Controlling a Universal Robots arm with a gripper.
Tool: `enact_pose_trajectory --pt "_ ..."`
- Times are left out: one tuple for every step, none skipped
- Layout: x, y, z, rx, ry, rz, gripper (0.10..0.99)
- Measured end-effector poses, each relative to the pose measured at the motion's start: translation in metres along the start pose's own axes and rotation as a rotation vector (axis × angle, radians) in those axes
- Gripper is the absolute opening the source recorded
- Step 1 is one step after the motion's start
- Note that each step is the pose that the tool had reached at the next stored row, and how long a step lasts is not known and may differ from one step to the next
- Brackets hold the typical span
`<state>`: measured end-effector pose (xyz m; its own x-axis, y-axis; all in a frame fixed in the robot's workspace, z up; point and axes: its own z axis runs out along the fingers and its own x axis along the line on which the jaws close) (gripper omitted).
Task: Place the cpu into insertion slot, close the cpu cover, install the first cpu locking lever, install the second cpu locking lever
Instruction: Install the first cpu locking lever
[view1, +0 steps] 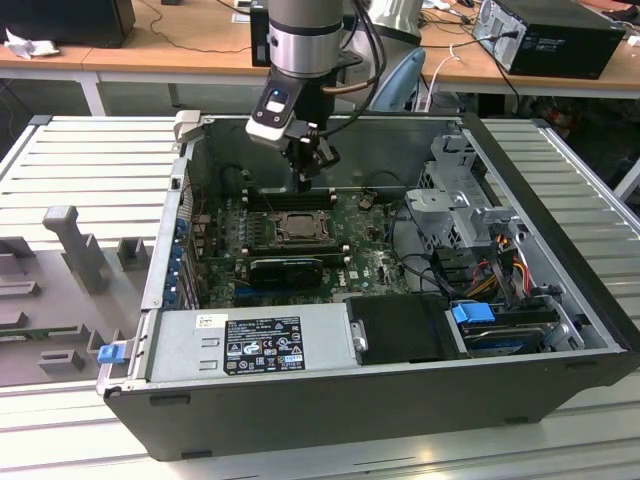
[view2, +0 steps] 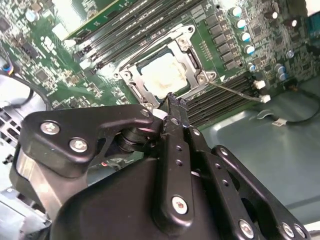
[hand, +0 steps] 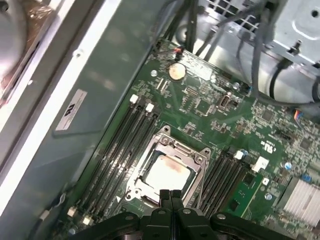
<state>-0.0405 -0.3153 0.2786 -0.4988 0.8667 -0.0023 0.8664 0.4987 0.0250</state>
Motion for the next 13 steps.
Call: enact_pose_trajectory --pt "0.0000 0.0000 0.0000 0.000 0.0003 -0.013 0.106" --pt "0.0000 0.0000 0.0000 0.000 0.0007 -0.028 0.106" --pt "0.0000 0.0000 0.0000 0.000 0.0010 -0.037 0.106" --pt "0.0000 0.0000 0.0000 0.000 0.0012 -0.045 0.106" --pt "0.0000 0.0000 0.0000 0.000 0.0014 -0.054 0.106" --pt "0.0000 0.0000 0.0000 0.000 0.0016 -0.064 0.106" --pt "0.0000 0.0000 0.0000 0.000 0.0018 -0.070 0.106" --pt "0.0000 0.0000 0.0000 0.000 0.0021 -0.083 0.106" --pt "0.0000 0.0000 0.0000 0.000 0.0024 -0.095 0.106" --pt "0.0000 0.0000 0.0000 0.000 0.0026 -0.104 0.106" --pt "0.0000 0.0000 0.0000 0.000 0.0028 -0.112 0.106" --pt "0.0000 0.0000 0.0000 0.000 0.0030 -0.119 0.106" --pt "0.0000 0.0000 0.0000 0.000 0.0035 -0.137 0.106"
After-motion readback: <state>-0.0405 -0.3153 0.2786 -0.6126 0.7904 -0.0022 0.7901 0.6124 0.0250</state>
